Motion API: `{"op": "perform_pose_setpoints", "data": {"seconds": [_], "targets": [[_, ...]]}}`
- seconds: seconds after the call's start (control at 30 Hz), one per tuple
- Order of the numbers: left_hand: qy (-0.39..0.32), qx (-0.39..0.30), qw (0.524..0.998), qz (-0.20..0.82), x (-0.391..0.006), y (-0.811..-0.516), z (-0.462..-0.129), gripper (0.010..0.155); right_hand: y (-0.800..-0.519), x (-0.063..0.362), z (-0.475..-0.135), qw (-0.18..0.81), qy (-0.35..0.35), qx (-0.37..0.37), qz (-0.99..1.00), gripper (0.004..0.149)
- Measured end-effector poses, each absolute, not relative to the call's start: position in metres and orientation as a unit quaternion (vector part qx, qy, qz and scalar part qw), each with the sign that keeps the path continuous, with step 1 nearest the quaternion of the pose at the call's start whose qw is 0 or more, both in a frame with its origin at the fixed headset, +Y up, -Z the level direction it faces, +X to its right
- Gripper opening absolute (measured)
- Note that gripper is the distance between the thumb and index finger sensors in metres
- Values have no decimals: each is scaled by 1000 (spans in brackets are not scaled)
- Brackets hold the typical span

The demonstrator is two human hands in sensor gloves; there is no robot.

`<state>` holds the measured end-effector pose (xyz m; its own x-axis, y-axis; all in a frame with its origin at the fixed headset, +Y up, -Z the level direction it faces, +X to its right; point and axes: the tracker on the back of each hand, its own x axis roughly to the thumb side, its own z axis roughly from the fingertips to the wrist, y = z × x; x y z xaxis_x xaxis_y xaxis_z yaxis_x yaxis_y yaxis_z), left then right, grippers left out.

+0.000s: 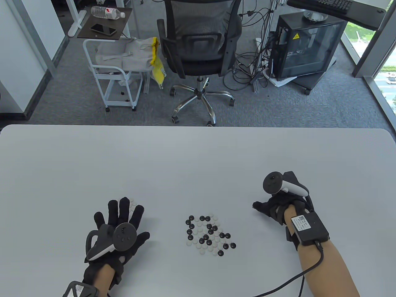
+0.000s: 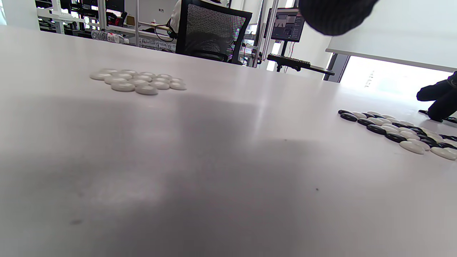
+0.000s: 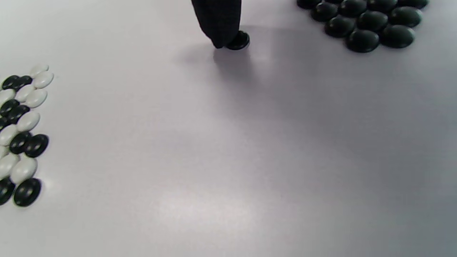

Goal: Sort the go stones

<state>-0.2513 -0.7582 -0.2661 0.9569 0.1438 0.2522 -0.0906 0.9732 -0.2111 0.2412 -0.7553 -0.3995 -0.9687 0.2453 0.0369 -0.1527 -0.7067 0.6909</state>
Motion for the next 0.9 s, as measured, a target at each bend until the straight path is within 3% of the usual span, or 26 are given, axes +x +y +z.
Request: {"op": "perform_pose_setpoints", "data": {"seconds": [0.63,0.8,0.9], "targets": [[-127,-96,985,67,-255,-757,-267,81,-759,272,-405,140,338,0,931,70],[-127,-95,985,68,-255,-757,-267,81,-750,256,-405,136,329,32,934,70],[-128,-95,985,67,-255,-757,-267,82,-744,234,-400,138,339,92,926,70]]}}
